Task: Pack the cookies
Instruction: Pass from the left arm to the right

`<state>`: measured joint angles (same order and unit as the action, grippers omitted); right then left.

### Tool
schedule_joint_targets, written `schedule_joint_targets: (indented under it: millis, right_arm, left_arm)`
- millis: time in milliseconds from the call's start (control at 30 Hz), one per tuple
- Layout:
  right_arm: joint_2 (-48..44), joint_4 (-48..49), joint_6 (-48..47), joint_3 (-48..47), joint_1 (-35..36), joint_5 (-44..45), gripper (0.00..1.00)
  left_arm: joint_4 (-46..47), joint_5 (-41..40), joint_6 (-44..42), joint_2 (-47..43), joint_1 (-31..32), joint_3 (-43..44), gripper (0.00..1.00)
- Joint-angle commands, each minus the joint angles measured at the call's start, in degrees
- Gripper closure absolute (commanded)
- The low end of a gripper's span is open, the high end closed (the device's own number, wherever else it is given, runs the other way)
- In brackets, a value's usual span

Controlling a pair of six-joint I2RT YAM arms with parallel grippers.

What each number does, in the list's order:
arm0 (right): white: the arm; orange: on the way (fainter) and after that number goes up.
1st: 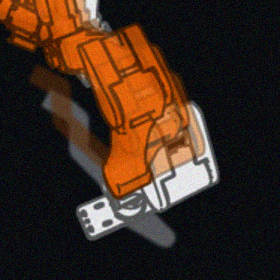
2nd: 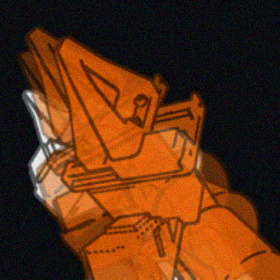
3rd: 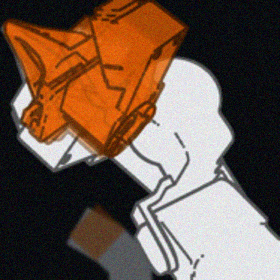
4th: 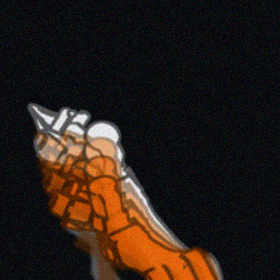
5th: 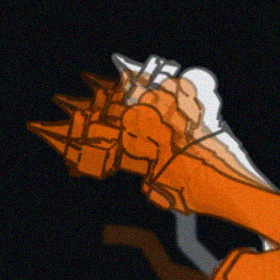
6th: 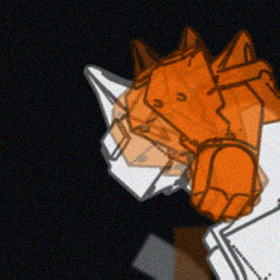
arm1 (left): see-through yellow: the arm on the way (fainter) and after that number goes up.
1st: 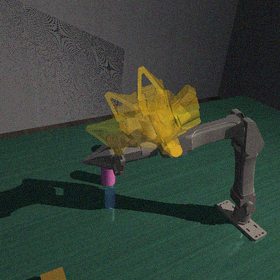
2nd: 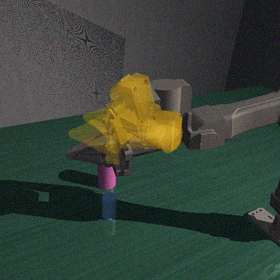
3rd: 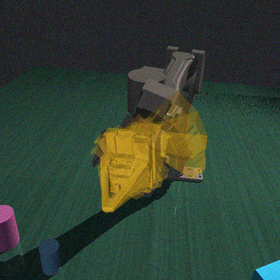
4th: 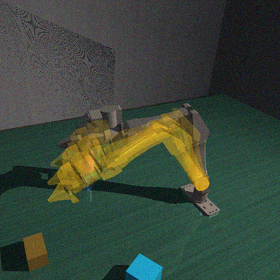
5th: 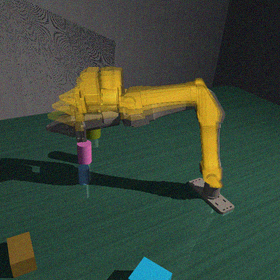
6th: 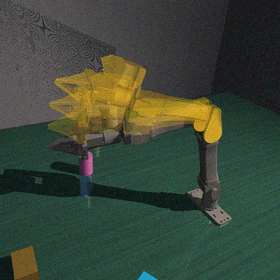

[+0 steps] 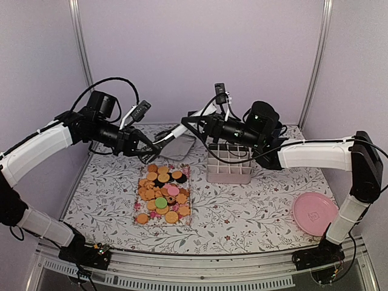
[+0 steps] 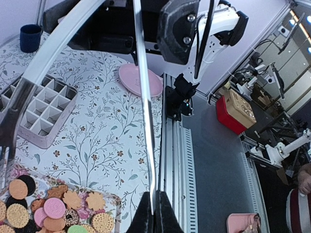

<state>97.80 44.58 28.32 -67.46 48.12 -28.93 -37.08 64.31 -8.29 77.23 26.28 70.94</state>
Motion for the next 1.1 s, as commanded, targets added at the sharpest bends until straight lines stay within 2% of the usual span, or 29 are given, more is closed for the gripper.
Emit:
schedule_joint_targets:
  millis: [0,100,400,633,833,967,1067]
  right_arm:
    - [2.0,0.9,2.3,-1.4,1.5,-2.2,0.14]
    - [3.1,1.8,4.1,-1.4,1.5,-4.3,0.17]
    - [3.8,4.9,7.0,-1.0,1.5,-8.0,0.16]
    - [8.6,5.9,11.6,-5.8,1.4,-17.4,0.21]
    - [8.3,5.0,11.1,-6.1,1.5,-16.3,0.29]
    - [6.7,3.9,9.7,-5.2,1.5,-15.0,0.39]
    - [4.9,3.7,8.5,-3.6,1.5,-13.4,0.43]
  left_arm:
    - [1.7,-1.5,-1.1,-1.4,0.5,0.2,1.00]
    - [1.4,-2.5,-1.9,-1.1,0.5,0.8,1.00]
    - [1.1,-3.6,-3.3,-0.2,0.5,2.3,1.00]
    - [0.9,-5.9,-4.7,-0.3,0.7,2.9,1.00]
    - [0.4,-6.5,-5.8,-0.4,0.7,2.8,1.00]
    - [0.4,-7.9,-6.7,-0.5,0.7,2.3,1.00]
    - [0.8,-10.6,-6.9,-0.5,0.7,2.1,1.00]
